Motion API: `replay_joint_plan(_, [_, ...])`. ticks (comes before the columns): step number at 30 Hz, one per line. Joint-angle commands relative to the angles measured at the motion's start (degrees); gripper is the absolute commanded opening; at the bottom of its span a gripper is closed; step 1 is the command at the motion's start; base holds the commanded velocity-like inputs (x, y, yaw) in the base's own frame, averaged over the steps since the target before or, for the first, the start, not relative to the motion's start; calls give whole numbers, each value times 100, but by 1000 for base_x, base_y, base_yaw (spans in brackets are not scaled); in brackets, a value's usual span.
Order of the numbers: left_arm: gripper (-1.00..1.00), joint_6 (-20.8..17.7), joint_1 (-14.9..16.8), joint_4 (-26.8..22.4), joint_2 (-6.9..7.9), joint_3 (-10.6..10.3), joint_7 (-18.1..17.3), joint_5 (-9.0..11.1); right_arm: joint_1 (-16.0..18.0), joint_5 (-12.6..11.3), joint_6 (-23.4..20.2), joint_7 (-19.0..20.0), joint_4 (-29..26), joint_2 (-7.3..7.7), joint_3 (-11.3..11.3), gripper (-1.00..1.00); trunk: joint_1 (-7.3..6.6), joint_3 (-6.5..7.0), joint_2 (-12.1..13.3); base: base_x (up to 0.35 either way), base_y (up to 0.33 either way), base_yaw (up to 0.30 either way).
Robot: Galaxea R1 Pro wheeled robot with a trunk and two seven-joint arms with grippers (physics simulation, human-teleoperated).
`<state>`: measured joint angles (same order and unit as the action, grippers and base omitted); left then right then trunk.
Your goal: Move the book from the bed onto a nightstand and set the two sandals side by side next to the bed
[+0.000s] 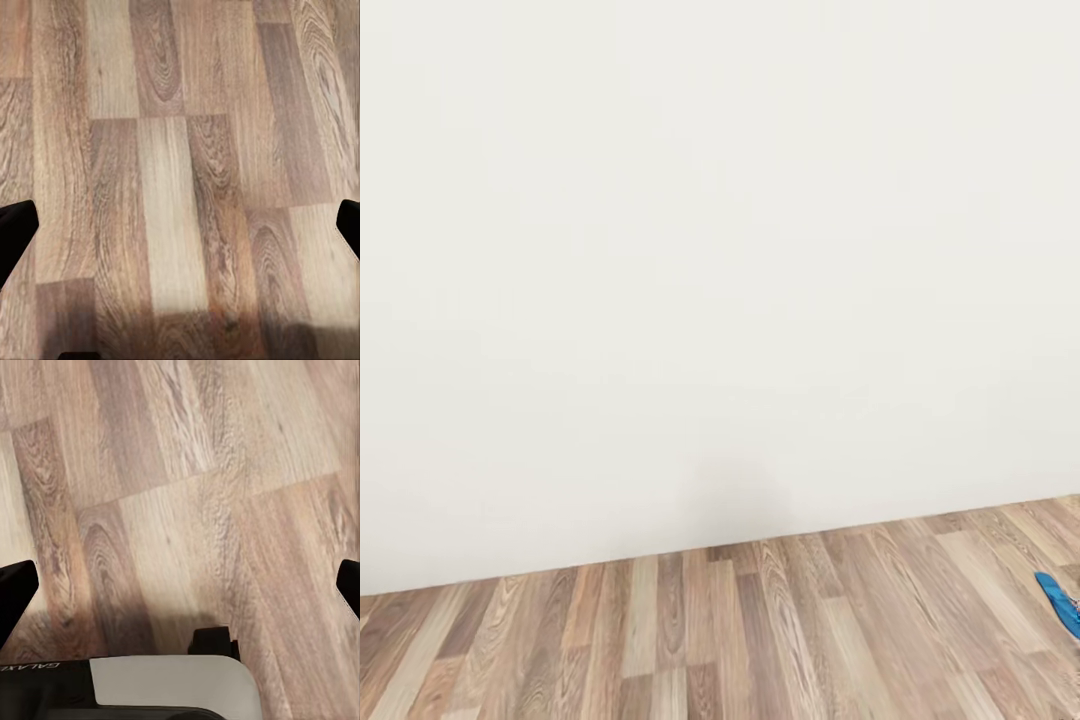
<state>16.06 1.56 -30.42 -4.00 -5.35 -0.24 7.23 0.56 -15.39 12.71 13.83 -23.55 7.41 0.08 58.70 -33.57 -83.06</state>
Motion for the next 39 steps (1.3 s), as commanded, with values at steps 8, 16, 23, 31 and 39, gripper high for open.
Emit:
replay_joint_plan(8, [100,20,2,5,4,-27,-2,60,5,-60,13,42,9,5,1,100,3,-5,-2,311,0,-282])
replay_joint_plan(16, [100,20,2,3,4,-27,-2,59,5,-60,13,43,9,5,1,100,3,-5,-2,89,0,-282])
replay_joint_plan(23, [100,20,2,1,0,-27,-2,59,5,-60,13,53,9,5,1,100,3,-5,-2,102,0,-224])
replay_joint_plan(31, [100,20,2,1,-1,-27,-2,59,5,-60,14,64,9,1,1,100,3,-5,-2,303,0,-26])
replay_joint_plan(39, [100,20,2,1,-3,-27,-2,59,5,-60,13,63,9,5,1,100,3,-5,-2,314,0,-1])
